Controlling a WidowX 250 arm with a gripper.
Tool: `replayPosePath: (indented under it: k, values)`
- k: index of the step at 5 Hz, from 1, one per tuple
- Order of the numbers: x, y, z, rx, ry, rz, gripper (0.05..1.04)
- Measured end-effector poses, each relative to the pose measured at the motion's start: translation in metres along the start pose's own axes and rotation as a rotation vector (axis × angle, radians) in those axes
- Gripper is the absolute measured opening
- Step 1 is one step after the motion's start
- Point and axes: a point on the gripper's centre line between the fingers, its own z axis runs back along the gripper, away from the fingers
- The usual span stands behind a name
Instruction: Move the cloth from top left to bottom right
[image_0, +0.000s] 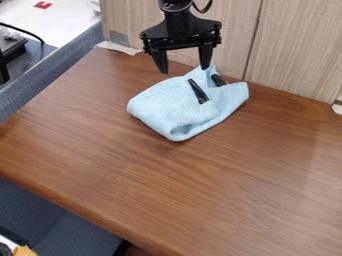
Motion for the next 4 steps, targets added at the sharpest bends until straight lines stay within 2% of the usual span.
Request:
replayPosePath:
  k: [3, 4]
  values:
    - [-0.021, 0.019, -0.039, 0.046, 0.094, 0.025, 1.001]
    - [-0.027, 0.029, -0.049, 0.078, 0.101, 0.038, 1.001]
